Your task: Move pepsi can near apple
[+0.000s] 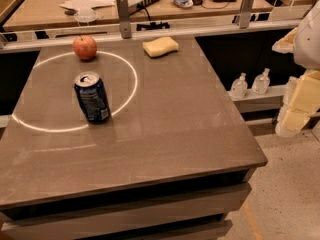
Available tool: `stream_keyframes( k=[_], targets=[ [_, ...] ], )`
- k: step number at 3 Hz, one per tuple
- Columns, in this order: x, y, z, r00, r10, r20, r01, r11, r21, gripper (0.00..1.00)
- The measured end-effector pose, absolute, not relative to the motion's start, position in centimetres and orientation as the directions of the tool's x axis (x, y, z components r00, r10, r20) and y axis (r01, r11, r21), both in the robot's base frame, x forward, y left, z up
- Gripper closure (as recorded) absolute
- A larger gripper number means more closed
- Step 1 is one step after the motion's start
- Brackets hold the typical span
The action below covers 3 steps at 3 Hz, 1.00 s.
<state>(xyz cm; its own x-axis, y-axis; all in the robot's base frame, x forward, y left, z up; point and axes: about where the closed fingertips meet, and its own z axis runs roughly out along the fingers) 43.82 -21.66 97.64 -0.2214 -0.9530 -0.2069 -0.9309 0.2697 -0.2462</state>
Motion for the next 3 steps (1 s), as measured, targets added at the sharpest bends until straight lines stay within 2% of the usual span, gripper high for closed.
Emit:
stream_keyframes(
  k=[1, 2, 3],
  targets=[
    [43.8, -21.7, 97.6, -0.221, -0.953, -0.207, -0.931, 0.27, -0.246, 0.0],
    [43.9, -20.6, 98.1, -0.168, -0.94, -0.297, -0.938, 0.245, -0.245, 0.0],
    [44.3, -18.4, 97.8, -0.06, -0.893, -0.446, -0.948, 0.191, -0.255, 0.0]
  ],
)
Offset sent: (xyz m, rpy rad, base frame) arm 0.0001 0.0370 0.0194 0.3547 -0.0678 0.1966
